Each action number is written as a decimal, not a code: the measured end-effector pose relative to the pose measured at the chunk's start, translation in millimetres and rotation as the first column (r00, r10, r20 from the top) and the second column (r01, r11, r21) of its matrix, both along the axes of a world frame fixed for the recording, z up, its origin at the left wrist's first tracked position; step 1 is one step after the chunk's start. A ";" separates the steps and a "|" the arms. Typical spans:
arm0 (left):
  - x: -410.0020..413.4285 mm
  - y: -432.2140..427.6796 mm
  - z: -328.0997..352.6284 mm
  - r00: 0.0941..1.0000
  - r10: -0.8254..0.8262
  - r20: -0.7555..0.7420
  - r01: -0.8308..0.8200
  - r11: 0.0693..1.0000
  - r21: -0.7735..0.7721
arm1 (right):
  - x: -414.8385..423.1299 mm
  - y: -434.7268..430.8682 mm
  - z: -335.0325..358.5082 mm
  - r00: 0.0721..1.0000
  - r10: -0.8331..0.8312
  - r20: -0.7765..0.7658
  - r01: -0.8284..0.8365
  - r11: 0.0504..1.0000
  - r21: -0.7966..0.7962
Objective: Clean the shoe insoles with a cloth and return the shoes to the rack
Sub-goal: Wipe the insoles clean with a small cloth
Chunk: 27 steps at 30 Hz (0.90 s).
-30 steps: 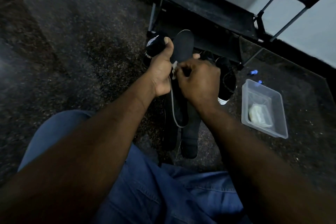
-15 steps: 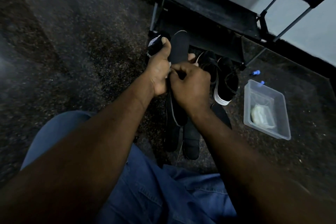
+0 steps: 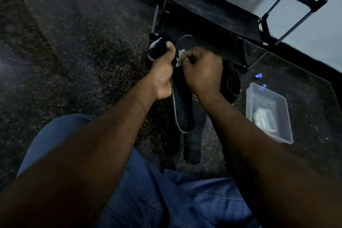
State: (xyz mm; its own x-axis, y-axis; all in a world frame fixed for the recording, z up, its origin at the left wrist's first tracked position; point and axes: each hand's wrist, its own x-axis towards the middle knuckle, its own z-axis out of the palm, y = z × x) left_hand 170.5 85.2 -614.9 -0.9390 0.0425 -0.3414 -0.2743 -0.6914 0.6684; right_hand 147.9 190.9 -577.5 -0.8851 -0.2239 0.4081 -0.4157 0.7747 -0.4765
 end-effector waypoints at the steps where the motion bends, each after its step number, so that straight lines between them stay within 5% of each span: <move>1: -0.7 -1.2 -1.3 1.000 0.013 0.019 -0.013 1.000 -0.011 | 6.9 -2.0 -2.8 0.999 0.035 0.024 -0.035 0.999 -0.014; 10: -1.1 -4.2 1.9 1.000 0.017 -0.023 -0.016 1.000 0.015 | 28.9 29.2 1.5 0.898 0.329 0.293 -0.257 0.931 -0.259; 16: 3.7 -1.2 7.2 0.986 -0.106 -0.128 0.120 0.987 0.110 | 14.1 55.9 13.7 0.911 0.224 0.347 0.044 0.783 -0.620; 20: 4.9 -0.5 7.2 0.971 -0.167 -0.169 0.183 0.980 0.083 | 8.6 52.6 17.7 0.927 0.209 0.311 0.022 0.798 -0.602; 27: 8.3 2.8 10.0 0.973 -0.165 -0.158 0.173 0.984 0.036 | -1.7 32.8 13.0 1.000 -0.013 -0.016 0.008 0.965 -0.260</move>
State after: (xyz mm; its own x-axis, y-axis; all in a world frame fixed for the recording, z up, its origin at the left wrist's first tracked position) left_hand 178.8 88.0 -604.9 -0.9579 0.2182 -0.1868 -0.2864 -0.6767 0.6783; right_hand 146.2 223.6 -564.5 -0.8789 -0.0989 0.4667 -0.4186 0.6291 -0.6549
